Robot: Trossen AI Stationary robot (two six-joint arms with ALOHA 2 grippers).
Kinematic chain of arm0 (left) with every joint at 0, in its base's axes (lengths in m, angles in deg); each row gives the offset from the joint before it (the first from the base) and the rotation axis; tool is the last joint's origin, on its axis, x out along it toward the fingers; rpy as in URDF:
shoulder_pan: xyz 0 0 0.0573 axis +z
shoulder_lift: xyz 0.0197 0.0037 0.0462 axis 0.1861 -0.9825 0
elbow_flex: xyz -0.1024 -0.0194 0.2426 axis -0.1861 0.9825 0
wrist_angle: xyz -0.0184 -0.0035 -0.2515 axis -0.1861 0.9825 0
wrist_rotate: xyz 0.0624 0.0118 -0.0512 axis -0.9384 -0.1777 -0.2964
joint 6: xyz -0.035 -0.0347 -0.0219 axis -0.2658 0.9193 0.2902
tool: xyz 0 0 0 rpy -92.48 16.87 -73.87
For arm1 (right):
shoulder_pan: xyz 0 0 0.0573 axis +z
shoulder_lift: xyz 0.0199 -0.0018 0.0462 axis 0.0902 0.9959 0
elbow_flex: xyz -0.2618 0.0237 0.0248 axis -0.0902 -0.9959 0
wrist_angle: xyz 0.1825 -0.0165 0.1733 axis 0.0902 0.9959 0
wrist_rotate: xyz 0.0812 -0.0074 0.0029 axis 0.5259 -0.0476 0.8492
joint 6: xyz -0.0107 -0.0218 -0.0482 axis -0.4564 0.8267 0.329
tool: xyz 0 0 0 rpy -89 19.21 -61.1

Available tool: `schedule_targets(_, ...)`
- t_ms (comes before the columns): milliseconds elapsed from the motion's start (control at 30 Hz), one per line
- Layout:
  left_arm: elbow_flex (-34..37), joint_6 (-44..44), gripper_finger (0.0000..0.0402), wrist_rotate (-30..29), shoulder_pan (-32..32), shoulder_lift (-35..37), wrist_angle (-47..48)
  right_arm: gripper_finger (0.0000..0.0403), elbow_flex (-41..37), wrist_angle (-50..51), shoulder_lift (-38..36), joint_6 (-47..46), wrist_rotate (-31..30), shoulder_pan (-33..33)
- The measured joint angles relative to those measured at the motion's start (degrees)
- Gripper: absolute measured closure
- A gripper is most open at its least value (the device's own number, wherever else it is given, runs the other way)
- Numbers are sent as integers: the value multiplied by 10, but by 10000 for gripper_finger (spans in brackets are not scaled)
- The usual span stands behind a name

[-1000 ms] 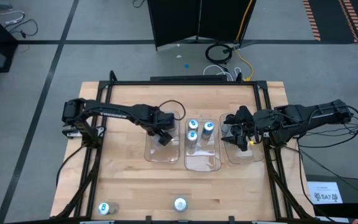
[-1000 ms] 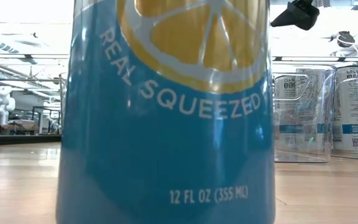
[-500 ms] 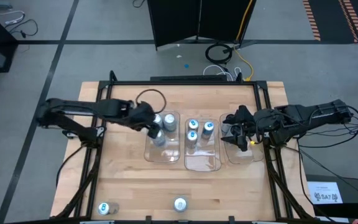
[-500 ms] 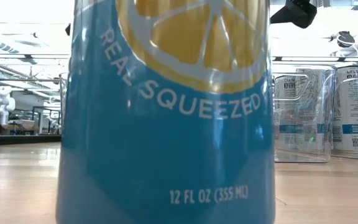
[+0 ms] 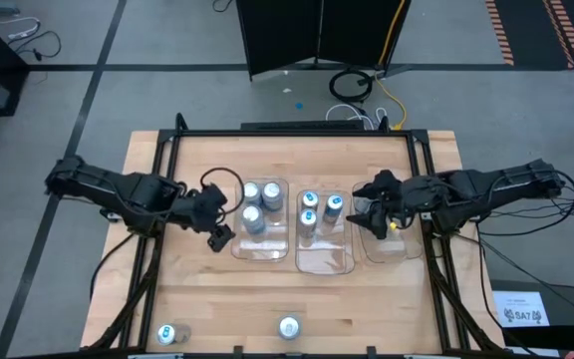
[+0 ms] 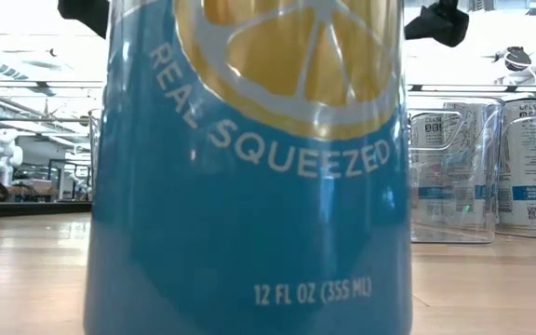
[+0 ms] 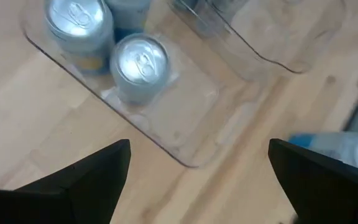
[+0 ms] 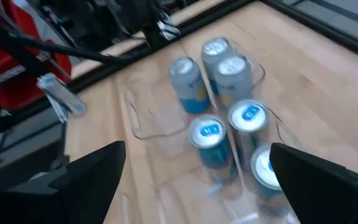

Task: Sort soda cans
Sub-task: Put the blue-white soda can into the left transparent bin

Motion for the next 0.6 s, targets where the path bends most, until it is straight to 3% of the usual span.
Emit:
schedule_targets(133,0,-82,14,-60,-37,-20,-17,11,0,14,19,-16,15,0)
schedule_targets(300,0,-222,14,-164,-70,-47,-80,12,0,-67,60,-22,115,9)
schedule_targets(400,10,-292,14,-160,-79,-56,-125,12,0,-164,85,-27,124,23)
schedule_targets(500,47,-367,14,-119,-84,-53,-198,12,11,-256,110,-18,103,33)
schedule_targets(600,91,-387,14,-84,-85,-42,-228,12,69,-244,152,-1,46,49)
